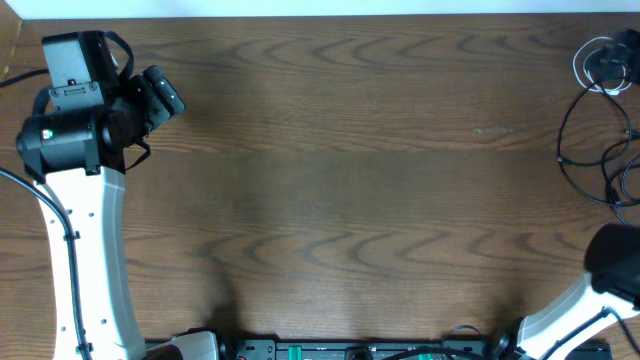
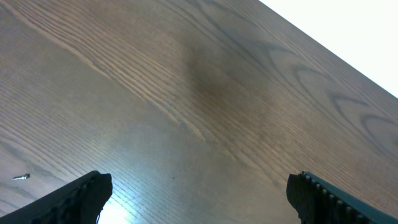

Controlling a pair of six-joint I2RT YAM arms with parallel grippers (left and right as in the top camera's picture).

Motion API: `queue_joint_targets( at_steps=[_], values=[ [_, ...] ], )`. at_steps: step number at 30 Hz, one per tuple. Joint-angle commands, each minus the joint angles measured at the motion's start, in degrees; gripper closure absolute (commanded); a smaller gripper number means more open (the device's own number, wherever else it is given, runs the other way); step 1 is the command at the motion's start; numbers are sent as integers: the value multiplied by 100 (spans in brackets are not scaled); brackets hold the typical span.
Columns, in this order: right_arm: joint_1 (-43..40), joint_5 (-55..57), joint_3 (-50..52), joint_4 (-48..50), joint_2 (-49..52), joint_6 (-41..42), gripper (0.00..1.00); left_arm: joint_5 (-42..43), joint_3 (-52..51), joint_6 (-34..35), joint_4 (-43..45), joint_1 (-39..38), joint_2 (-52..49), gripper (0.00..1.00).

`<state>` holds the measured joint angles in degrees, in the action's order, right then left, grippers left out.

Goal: Untangle cables

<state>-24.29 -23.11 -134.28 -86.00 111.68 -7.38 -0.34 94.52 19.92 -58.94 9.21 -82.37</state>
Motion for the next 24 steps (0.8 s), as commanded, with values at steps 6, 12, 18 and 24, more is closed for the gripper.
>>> queue_joint_targets(
  at_steps=[6,12,18,24],
  values=[
    [1421,717,-63,-127,-992,-146,1,-15,31,55,-20,20,-37,4],
    [2015,625,-61,-302,-1237,111,1,-15,31,55,-17,20,-37,4],
    [2194,625,-61,-304,-1222,111,1,-15,31,55,-20,20,-37,4],
    [2194,671,-61,-361,-1222,85,1,-15,31,55,-20,20,-37,4]
  ],
)
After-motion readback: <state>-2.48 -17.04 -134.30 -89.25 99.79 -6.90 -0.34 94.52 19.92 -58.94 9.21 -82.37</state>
